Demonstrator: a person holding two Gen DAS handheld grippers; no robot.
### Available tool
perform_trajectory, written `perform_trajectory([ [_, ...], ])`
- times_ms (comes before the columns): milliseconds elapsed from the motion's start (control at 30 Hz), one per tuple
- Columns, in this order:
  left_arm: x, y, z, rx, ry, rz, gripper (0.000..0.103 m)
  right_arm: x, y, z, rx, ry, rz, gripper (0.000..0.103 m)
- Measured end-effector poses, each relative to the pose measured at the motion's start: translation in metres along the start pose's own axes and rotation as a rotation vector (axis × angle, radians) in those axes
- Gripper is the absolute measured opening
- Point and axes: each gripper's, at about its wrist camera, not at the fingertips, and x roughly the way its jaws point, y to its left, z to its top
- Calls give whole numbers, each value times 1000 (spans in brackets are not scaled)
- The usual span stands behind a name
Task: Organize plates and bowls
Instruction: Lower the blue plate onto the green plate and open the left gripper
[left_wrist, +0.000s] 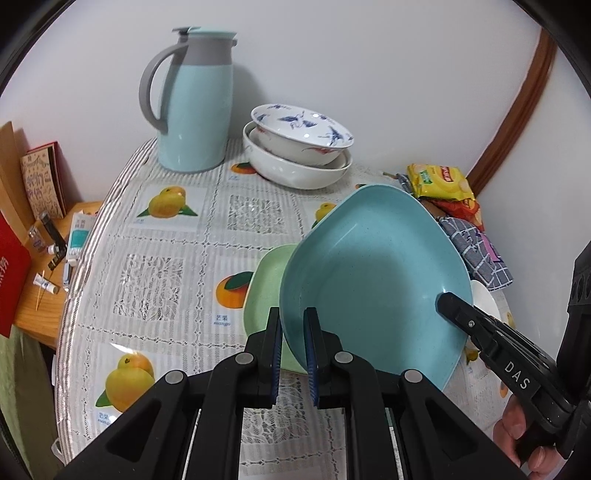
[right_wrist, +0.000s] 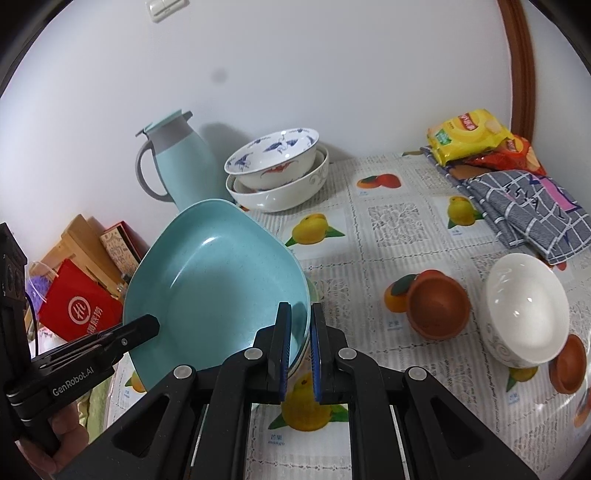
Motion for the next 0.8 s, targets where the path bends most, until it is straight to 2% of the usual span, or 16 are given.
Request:
perform_trajectory([
  [500, 46, 21, -5, -57, 74, 18, 12, 55, -3, -1, -14, 93, -2, 10],
  [800, 66, 23, -9, -54, 111, 15, 13, 78, -7, 5, -31, 125, -21, 10],
])
